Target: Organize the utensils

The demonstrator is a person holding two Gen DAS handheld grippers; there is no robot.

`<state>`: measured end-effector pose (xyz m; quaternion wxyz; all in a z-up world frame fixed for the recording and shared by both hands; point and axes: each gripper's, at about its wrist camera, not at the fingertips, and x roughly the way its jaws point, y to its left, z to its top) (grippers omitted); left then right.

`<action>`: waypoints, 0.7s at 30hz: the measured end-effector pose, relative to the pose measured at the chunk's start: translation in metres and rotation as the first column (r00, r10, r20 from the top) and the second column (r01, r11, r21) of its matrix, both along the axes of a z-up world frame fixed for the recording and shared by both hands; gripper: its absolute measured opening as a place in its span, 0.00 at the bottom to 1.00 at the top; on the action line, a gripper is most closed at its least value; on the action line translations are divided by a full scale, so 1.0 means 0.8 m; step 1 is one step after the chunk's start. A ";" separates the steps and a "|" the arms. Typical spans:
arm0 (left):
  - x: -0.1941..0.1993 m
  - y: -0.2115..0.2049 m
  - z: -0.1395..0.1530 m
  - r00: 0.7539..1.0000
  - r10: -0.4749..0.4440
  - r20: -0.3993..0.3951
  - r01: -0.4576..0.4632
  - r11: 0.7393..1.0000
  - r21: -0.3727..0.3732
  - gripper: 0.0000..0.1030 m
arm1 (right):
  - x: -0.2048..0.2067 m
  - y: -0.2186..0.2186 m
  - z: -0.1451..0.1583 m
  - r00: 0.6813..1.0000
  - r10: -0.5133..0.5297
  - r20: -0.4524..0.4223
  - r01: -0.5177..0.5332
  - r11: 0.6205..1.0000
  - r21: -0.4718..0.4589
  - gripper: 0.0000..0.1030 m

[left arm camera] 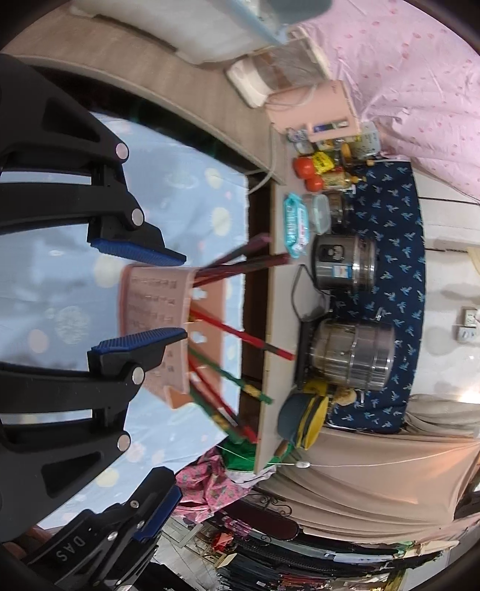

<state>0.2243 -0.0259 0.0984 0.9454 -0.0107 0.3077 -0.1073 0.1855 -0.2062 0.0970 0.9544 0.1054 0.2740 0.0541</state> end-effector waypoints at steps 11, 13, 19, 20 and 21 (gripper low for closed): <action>-0.041 0.006 -0.033 0.998 0.021 -0.060 -0.021 1.000 -0.003 0.47 | -0.050 0.006 -0.037 0.997 0.001 -0.076 -0.001 1.000 -0.001 0.37; -0.047 0.007 -0.037 0.998 0.022 -0.067 -0.023 1.000 -0.002 0.47 | -0.055 0.007 -0.043 0.996 0.002 -0.088 -0.002 1.000 -0.003 0.37; -0.064 0.007 -0.053 0.995 0.037 -0.089 -0.035 0.999 0.018 0.51 | -0.070 0.012 -0.056 0.994 0.001 -0.112 -0.003 1.000 -0.019 0.37; -0.066 0.008 -0.054 0.995 0.039 -0.092 -0.037 0.999 0.022 0.51 | -0.072 0.012 -0.057 0.994 0.000 -0.114 -0.003 1.000 -0.024 0.37; -0.068 0.008 -0.057 0.995 0.043 -0.095 -0.040 0.999 0.026 0.51 | -0.075 0.013 -0.058 0.993 0.000 -0.116 -0.003 1.000 -0.027 0.37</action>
